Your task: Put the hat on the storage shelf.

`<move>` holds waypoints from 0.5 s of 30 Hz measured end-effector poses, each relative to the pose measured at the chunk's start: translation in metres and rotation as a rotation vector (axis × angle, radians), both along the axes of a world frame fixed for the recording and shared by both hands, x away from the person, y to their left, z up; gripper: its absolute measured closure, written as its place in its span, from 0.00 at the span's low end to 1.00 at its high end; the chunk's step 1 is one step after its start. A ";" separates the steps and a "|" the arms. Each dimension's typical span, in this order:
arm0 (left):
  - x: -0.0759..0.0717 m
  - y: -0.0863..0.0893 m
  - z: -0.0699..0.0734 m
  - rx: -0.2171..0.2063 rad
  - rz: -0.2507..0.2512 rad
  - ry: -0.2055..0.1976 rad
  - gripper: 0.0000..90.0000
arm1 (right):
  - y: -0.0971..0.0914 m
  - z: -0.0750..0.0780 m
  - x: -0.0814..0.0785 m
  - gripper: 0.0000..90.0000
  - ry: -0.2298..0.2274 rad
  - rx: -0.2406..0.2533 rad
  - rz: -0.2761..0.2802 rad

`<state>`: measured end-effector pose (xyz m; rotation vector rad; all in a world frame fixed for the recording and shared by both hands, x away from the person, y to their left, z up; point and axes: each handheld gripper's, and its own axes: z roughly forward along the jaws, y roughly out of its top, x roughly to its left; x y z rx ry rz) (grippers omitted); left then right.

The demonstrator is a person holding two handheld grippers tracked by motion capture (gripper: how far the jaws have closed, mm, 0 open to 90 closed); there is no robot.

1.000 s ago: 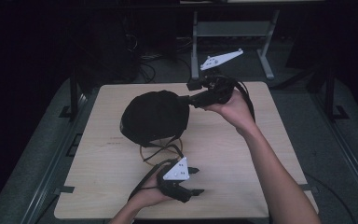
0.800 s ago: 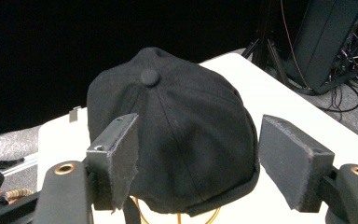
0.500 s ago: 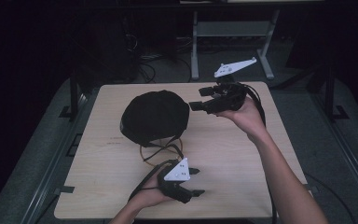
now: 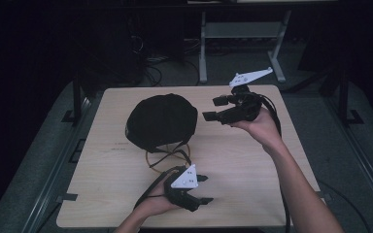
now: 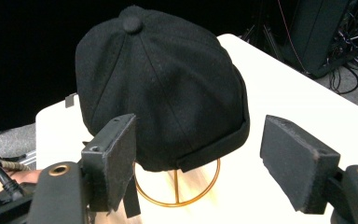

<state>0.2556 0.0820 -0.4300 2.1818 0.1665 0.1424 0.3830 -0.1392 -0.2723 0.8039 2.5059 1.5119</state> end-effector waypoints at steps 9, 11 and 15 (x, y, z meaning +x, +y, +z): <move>0.000 0.000 0.000 0.001 0.000 0.000 0.37 | -0.010 -0.008 -0.003 0.28 0.011 0.003 -0.011; 0.000 0.000 0.000 -0.003 0.004 0.003 0.37 | -0.012 -0.009 -0.004 0.28 0.011 0.006 -0.015; 0.000 0.000 0.000 -0.001 0.004 0.002 0.37 | -0.015 -0.012 -0.006 0.28 0.017 0.005 -0.018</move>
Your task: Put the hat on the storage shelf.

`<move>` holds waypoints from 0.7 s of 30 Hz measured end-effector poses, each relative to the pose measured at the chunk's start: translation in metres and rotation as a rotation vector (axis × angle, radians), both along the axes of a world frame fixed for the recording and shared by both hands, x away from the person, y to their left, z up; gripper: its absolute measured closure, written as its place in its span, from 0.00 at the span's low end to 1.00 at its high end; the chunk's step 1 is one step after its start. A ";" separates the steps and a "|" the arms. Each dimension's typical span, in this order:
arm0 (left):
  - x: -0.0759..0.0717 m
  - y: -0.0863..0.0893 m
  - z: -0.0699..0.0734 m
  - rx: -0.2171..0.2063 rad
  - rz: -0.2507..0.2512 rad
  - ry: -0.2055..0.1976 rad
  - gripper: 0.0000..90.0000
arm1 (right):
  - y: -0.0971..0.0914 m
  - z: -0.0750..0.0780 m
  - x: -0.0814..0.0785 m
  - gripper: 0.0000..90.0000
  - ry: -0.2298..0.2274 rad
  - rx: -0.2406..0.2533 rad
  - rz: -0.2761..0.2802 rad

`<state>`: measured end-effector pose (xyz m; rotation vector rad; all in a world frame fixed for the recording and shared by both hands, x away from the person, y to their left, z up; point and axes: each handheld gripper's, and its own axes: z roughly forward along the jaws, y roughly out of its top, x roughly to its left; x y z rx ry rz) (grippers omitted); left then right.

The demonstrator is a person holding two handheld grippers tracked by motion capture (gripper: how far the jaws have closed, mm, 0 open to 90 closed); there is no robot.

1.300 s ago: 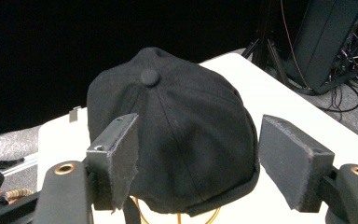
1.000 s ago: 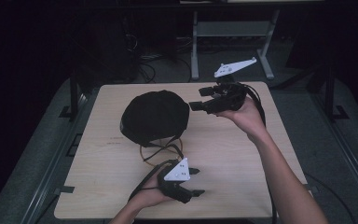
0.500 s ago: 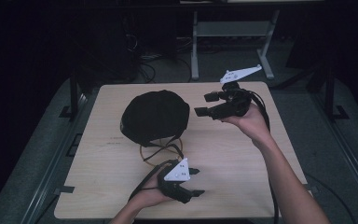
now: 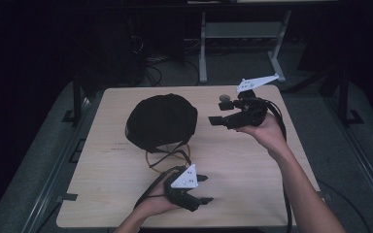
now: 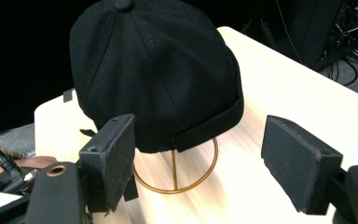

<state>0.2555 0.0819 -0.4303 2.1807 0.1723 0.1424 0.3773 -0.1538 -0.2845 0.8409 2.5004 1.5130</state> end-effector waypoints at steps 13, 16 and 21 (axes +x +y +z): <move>0.000 0.000 -0.001 0.007 -0.001 0.000 0.37 | -0.013 -0.014 -0.002 0.28 0.022 -0.001 -0.021; 0.001 -0.001 -0.001 0.006 0.000 -0.005 0.37 | -0.017 -0.017 -0.004 0.28 0.030 0.001 -0.022; 0.001 -0.001 -0.001 0.007 0.000 -0.005 0.37 | -0.021 -0.022 -0.006 0.27 0.034 0.005 -0.028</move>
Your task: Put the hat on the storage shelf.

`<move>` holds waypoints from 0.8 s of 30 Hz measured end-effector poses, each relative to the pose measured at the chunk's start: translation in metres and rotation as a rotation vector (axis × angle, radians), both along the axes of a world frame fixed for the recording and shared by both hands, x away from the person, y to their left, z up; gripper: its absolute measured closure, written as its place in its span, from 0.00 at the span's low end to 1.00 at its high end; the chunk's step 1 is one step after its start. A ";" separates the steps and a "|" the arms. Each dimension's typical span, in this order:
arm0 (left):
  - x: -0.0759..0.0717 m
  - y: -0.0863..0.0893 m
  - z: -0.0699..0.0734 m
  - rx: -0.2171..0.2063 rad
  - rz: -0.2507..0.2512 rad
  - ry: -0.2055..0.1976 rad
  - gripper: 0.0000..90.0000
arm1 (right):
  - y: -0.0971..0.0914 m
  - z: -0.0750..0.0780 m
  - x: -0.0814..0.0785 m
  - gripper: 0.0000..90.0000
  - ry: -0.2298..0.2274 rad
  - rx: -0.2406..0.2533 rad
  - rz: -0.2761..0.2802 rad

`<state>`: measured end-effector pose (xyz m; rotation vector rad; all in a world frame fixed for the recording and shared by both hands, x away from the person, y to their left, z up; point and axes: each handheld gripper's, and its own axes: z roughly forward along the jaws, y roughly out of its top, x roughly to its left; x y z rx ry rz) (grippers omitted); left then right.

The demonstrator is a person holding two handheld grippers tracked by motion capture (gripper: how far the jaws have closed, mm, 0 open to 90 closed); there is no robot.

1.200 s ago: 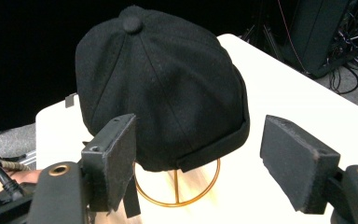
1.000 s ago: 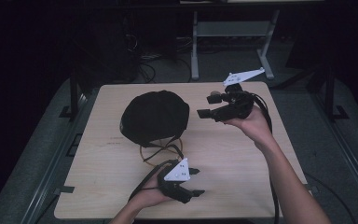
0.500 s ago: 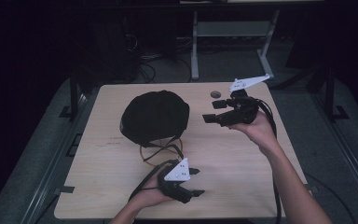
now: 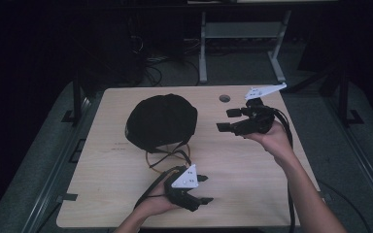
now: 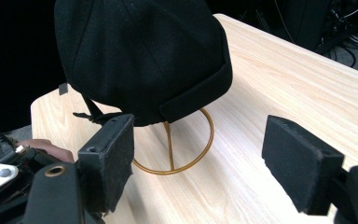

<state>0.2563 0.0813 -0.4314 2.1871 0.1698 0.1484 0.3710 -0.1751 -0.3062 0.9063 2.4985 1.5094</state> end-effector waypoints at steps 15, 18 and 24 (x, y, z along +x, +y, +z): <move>0.000 -0.001 -0.001 0.011 -0.005 -0.001 0.37 | -0.014 -0.017 -0.009 0.24 0.025 -0.003 -0.020; 0.000 0.000 -0.001 0.008 -0.004 0.000 0.37 | -0.017 -0.020 -0.011 0.23 0.029 -0.006 -0.024; 0.000 0.000 -0.001 0.006 -0.001 0.004 0.37 | -0.025 -0.029 -0.016 0.21 0.043 -0.004 -0.036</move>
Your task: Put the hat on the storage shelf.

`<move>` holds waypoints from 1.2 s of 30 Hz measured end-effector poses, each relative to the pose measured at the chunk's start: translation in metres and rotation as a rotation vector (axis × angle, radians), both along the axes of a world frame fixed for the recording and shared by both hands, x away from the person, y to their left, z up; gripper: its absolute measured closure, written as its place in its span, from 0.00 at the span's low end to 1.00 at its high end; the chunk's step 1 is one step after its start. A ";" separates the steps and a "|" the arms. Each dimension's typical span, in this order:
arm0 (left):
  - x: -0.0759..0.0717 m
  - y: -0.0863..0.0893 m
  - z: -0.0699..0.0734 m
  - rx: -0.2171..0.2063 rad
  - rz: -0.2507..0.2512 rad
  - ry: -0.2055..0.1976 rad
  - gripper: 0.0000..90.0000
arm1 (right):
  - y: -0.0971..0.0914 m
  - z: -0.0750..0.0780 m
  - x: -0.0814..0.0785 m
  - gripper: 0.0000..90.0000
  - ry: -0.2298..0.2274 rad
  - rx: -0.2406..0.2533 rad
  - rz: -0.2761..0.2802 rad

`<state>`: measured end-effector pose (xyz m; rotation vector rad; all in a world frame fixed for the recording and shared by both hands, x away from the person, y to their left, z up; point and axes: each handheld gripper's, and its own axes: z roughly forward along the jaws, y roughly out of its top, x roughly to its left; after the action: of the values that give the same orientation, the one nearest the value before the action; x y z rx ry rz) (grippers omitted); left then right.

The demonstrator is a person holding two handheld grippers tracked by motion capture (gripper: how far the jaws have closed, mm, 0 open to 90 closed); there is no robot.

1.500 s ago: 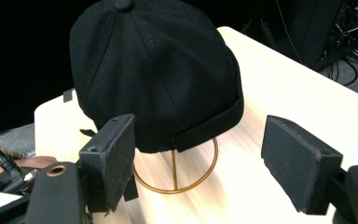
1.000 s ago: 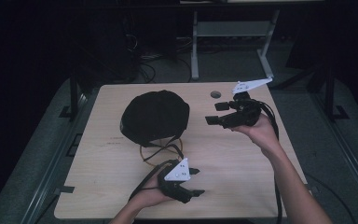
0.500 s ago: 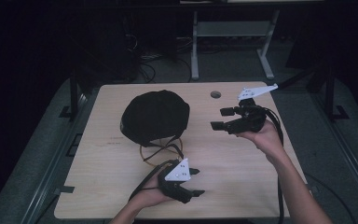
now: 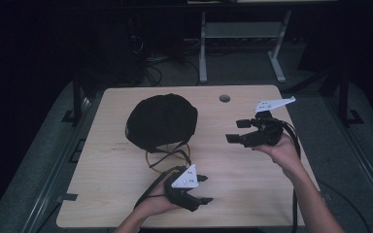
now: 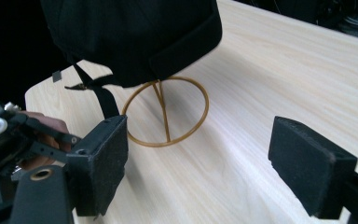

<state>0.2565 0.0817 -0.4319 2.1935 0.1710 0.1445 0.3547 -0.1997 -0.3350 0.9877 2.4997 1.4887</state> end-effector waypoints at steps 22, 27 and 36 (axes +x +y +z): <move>0.000 -0.002 -0.002 0.006 0.012 0.005 0.32 | -0.030 -0.038 -0.030 0.19 0.042 -0.032 -0.041; 0.000 -0.002 -0.003 0.007 0.013 0.005 0.31 | -0.037 -0.044 -0.036 0.19 0.051 -0.046 -0.043; -0.001 -0.002 -0.003 0.014 0.011 0.012 0.31 | -0.048 -0.056 -0.051 0.19 0.063 -0.044 -0.049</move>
<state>0.2553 0.0797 -0.4347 2.2075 0.1893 0.1394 0.3038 -0.2476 -0.3905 1.0971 2.5201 1.4040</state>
